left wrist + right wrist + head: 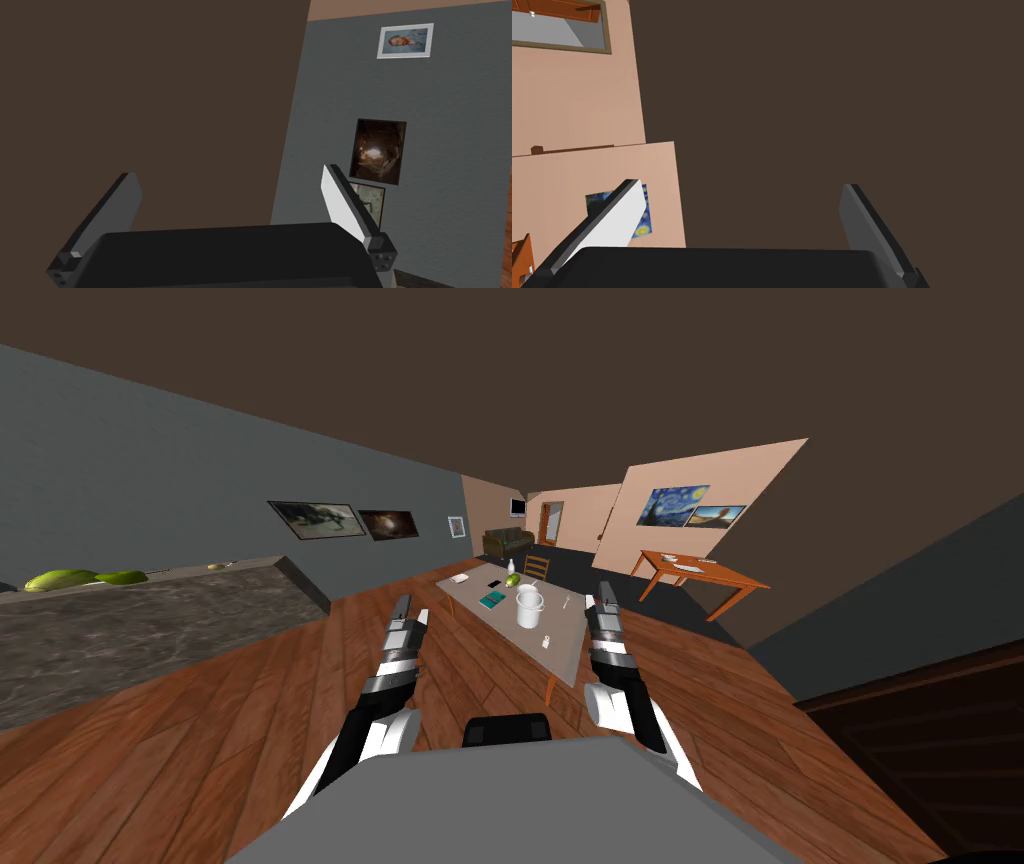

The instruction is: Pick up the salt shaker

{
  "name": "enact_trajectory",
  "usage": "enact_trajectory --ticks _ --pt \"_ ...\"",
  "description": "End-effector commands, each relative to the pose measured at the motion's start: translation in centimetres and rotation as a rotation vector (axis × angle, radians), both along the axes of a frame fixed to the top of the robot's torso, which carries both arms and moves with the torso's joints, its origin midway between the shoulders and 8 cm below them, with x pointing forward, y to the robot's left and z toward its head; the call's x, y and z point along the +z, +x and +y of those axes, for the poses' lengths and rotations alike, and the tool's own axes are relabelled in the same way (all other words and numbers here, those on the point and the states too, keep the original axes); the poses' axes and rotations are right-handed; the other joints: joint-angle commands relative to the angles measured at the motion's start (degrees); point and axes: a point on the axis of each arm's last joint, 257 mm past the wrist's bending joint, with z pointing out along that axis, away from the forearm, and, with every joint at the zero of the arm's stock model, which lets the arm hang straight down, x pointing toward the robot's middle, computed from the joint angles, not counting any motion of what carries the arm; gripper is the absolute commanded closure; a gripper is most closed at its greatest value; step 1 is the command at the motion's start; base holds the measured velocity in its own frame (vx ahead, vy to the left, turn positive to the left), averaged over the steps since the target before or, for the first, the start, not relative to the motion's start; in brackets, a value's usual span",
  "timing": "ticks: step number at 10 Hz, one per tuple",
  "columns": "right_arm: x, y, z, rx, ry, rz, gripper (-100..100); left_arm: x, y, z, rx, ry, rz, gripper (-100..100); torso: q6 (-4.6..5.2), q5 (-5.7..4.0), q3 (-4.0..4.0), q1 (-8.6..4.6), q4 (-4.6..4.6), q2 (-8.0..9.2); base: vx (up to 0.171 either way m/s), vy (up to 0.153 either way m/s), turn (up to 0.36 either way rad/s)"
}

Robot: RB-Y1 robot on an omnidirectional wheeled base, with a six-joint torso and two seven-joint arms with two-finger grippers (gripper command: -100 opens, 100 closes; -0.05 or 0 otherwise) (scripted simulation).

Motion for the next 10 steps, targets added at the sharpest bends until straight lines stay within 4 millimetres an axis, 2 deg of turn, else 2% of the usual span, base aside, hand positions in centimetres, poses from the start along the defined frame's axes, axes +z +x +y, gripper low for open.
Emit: enact_trajectory --ticks 1,4,7,8,10 --pt "-0.1 0.5 1.2 0.028 -0.04 0.001 -100 0.0 0.0 0.0 0.0 0.0 0.0 0 0.0 0.0 0.0 0.0 0.0 0.0 -0.005 0.008 0.105" --pt "-0.7 1.8 3.7 0.081 -0.121 0.007 -100 0.0 0.0 0.0 0.0 0.0 0.0 0 -0.02 0.01 0.0 0.05 0.0 0.0 -0.002 0.014 0.128" --pt "-2.0 3.5 7.2 0.143 -0.229 0.017 -100 0.0 0.0 0.0 0.0 0.0 0.0 0 -0.02 0.01 -0.05 0.06 -0.02 -0.08 0.016 0.015 0.155" --pt "-2.2 3.6 7.1 0.143 -0.229 0.022 -100 0.0 0.0 0.0 0.0 0.0 0.0 0 -0.01 0.01 -0.06 0.05 -0.02 -0.1 0.016 0.005 0.086" --pt "-3.7 4.8 9.7 0.186 -0.318 0.034 -100 0.0 0.0 0.0 0.0 0.0 0.0 0 -0.01 0.0 -0.05 0.03 -0.02 -0.08 0.014 0.003 0.181"
